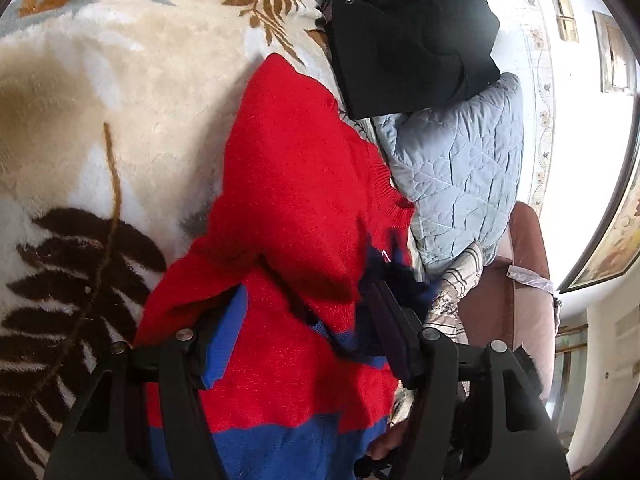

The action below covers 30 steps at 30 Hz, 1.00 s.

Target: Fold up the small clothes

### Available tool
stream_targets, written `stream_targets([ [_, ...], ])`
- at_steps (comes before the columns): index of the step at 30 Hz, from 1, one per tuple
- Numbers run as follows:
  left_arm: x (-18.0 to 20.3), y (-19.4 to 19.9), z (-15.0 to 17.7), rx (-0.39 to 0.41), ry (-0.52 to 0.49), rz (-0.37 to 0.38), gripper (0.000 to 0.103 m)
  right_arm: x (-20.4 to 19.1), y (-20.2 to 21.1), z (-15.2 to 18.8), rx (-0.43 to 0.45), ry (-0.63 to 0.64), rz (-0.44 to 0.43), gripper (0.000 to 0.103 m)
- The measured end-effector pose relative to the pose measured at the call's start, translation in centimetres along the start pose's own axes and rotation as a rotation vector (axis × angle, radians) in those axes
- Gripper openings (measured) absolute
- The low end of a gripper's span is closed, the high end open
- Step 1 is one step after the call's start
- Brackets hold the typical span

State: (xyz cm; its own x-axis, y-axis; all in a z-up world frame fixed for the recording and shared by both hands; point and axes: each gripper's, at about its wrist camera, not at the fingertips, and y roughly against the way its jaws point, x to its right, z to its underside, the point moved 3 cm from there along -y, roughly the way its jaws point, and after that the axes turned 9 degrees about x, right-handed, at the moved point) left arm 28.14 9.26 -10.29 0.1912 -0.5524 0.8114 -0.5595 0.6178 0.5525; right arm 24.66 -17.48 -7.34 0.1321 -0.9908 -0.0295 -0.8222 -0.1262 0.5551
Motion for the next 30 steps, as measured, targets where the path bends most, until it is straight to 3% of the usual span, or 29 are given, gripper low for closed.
stream_targets([
  [4, 0.3, -0.1, 0.3, 0.008, -0.034, -0.029, 0.062, 6.9, 2.1, 0.8, 0.025, -0.333, -0.034, 0.006],
  [8, 0.7, -0.2, 0.7, 0.015, -0.076, -0.061, 0.062, 12.4, 3.5, 3.8, 0.029, -0.569, -0.02, 0.006],
  [13, 1.3, -0.5, 1.4, 0.021, -0.139, -0.099, 0.062, 15.8, 2.1, 7.0, -0.027, -0.853, -0.099, 0.013],
  [17, 1.5, -0.4, 1.5, 0.037, -0.144, -0.106, 0.061, 17.0, 1.3, 7.4, -0.005, -0.939, -0.107, 0.014],
  [18, 1.5, -0.3, 1.4, 0.046, -0.145, -0.105, 0.06, 17.2, 1.4, 7.1, 0.025, -0.946, -0.124, 0.007],
  [19, 1.6, -0.2, 1.4, 0.057, -0.149, -0.113, 0.056, 17.2, 1.8, 6.7, 0.058, -0.941, -0.154, 0.005],
  [20, 1.6, 0.0, 1.4, 0.076, -0.155, -0.118, 0.042, 17.2, 2.3, 5.9, 0.103, -0.932, -0.193, 0.005],
  [22, 1.7, 0.4, 1.1, 0.112, -0.172, -0.13, 0.026, 16.5, 3.6, 3.7, 0.192, -0.871, -0.269, 0.005],
  [23, 1.7, 0.6, 0.9, 0.125, -0.173, -0.138, 0.024, 16.3, 3.8, 3.1, 0.206, -0.839, -0.27, 0.005],
  [25, 1.2, 0.7, 0.6, 0.144, -0.168, -0.162, 0.022, 16.6, 2.8, 3.4, 0.149, -0.815, -0.204, 0.005],
  [28, 0.3, 0.2, 0.7, 0.122, -0.146, -0.191, 0.022, 17.5, 0.1, 6.9, -0.066, -0.866, -0.067, 0.009],
  [30, 0.1, 0.3, 0.7, 0.117, -0.132, -0.19, 0.022, 17.9, 0.5, 7.6, -0.061, -0.92, -0.094, 0.009],
])
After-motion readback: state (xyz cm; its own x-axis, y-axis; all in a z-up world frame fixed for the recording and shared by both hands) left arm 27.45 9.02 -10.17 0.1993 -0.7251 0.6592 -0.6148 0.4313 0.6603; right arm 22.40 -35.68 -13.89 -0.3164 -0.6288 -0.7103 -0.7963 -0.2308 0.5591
